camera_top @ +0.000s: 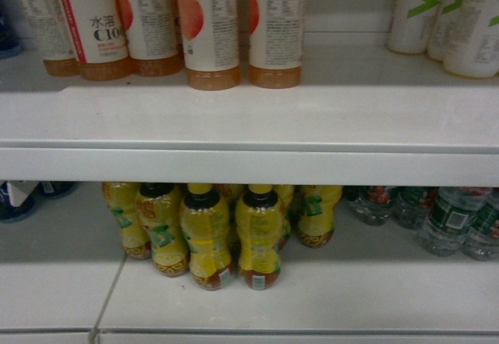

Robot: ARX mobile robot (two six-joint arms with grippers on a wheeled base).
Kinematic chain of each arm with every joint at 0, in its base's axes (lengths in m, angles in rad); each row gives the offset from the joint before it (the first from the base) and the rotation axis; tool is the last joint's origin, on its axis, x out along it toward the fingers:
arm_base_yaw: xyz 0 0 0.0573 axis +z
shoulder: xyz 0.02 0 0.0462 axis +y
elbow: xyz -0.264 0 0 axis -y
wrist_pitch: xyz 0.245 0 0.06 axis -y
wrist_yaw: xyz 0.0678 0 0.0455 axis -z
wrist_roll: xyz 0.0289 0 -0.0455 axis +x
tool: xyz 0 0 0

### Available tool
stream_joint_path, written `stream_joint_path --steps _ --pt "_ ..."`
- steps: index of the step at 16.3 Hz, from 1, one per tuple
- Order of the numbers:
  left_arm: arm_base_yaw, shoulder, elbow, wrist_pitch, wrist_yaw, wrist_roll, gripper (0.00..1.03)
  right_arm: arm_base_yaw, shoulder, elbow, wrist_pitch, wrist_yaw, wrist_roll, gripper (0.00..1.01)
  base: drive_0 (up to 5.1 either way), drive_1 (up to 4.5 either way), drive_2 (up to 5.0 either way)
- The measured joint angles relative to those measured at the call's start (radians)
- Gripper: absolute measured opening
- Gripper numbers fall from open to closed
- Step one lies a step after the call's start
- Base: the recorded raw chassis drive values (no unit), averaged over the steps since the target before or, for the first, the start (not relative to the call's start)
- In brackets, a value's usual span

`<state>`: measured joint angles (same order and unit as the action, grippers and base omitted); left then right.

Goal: Move water from second to third shelf

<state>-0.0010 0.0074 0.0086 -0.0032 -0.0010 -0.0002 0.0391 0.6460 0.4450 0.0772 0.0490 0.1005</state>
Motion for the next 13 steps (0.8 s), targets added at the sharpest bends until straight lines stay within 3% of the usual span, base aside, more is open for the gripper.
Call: stream_joint_path --steps 13 --pt "0.000 0.000 0.000 0.000 0.000 0.000 0.98 0.000 -0.002 0.000 0.000 0.000 0.000 0.44 -4.6 2.28 2.3"
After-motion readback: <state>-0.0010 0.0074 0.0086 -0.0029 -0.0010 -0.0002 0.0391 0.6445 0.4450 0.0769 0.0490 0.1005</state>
